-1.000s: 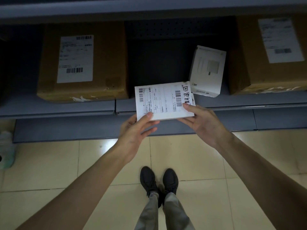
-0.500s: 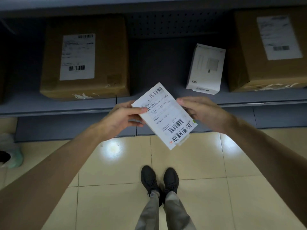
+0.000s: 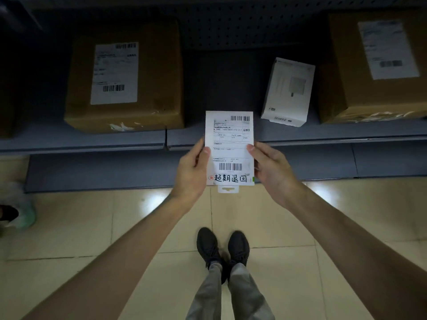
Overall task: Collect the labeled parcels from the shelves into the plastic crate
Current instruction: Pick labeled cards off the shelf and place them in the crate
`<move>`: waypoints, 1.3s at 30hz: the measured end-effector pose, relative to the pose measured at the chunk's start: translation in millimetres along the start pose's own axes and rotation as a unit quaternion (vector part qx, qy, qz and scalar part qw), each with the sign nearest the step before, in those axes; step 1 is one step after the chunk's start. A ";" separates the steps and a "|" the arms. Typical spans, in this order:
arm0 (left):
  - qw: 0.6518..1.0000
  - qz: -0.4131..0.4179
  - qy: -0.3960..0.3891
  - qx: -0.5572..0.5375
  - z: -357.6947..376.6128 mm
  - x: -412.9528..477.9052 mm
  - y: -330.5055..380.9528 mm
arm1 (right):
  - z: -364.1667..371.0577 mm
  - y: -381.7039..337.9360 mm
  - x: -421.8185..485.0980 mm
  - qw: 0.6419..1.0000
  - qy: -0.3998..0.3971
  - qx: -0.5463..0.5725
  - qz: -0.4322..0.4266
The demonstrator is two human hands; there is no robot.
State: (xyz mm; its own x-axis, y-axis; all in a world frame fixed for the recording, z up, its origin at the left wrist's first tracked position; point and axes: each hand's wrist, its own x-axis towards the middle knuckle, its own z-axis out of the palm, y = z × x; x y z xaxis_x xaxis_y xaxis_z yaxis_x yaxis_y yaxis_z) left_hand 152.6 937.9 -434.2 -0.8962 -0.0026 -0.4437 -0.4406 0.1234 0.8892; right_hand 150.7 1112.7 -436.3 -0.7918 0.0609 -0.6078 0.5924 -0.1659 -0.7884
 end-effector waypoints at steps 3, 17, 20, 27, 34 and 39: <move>1.000 0.019 -0.009 -0.003 -1.9 -15.6 3.6 | -0.3 -2.6 -14.5 0.998 -0.006 -0.048 -0.028; 0.987 0.158 0.006 0.025 -17.4 -163.4 124.7 | 1.7 -105.3 -169.0 0.962 -0.030 -0.187 -0.196; 0.980 0.193 0.009 0.034 -17.1 -184.9 148.0 | -0.5 -128.5 -197.5 0.949 -0.033 -0.203 -0.238; 0.957 0.282 0.008 0.072 -28.1 -193.8 250.7 | 6.2 -225.4 -234.3 0.926 -0.032 -0.192 -0.325; 0.915 0.389 0.033 0.102 -35.9 -186.7 392.4 | 16.4 -361.6 -256.6 0.884 -0.016 -0.173 -0.434; 0.891 0.443 0.034 0.093 -36.8 -200.2 469.7 | 19.2 -437.7 -279.9 0.851 -0.013 -0.167 -0.498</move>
State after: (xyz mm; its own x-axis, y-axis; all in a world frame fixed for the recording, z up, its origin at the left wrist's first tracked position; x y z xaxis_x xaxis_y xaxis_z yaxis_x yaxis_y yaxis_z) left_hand 123.1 959.9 76.4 -0.8914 0.1180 0.4375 0.4528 0.2700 0.8498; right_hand 110.1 1149.4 80.7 -0.9262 -0.0151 0.3766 -0.3686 0.2446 -0.8968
